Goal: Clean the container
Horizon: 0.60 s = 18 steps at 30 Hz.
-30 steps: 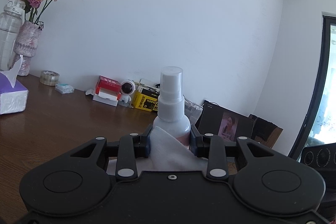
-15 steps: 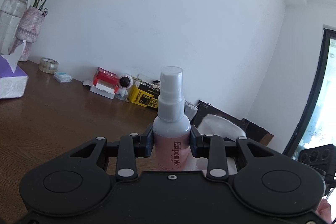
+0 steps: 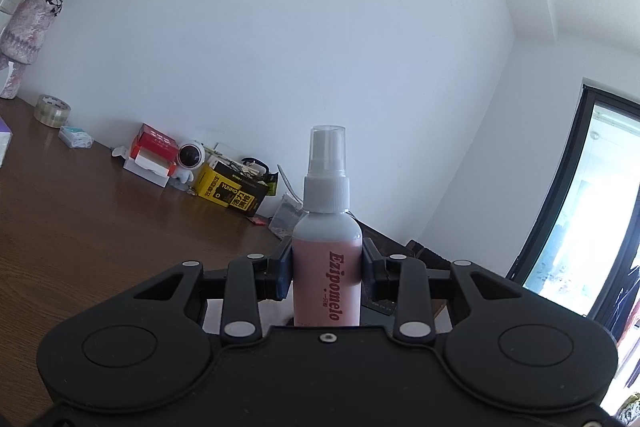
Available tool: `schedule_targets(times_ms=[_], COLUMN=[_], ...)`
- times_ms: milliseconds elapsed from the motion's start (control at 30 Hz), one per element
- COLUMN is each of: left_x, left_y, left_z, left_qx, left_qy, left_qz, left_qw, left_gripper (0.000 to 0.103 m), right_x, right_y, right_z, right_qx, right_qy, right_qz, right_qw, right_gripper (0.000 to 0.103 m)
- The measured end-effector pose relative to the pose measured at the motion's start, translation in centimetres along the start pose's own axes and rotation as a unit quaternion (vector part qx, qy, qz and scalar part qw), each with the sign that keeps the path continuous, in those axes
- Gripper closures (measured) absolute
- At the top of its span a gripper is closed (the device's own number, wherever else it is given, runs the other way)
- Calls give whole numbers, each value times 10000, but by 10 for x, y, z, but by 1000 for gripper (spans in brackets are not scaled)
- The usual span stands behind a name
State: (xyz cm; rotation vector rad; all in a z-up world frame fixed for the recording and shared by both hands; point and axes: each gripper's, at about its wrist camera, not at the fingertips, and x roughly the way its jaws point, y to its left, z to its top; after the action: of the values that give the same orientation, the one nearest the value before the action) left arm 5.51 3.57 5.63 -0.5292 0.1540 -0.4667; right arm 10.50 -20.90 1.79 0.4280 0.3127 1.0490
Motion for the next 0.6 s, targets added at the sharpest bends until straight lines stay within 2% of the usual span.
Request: schedule_targets(times_ms=[200, 367, 467, 600], left_x=[1, 1, 0, -3], left_y=[6, 15, 23, 31], left_z=[4, 5, 7, 8], left_qx=[-166, -183, -235, -321], left_qy=[-80, -157, -191, -166], left_qz=[-11, 238, 413, 551], left_qw=[9998, 9994, 9987, 9978], left_gripper=[70, 70, 70, 70], right_x=[7, 12, 3, -12], right_y=[-3, -6, 3, 15], right_z=[-3, -7, -12, -8], right_qx=[85, 136, -108, -306], right_qy=[112, 205, 224, 5], right_qz=[121, 229, 439, 704], right_qw=[9998, 9994, 9987, 9970], right_gripper=[95, 95, 95, 95])
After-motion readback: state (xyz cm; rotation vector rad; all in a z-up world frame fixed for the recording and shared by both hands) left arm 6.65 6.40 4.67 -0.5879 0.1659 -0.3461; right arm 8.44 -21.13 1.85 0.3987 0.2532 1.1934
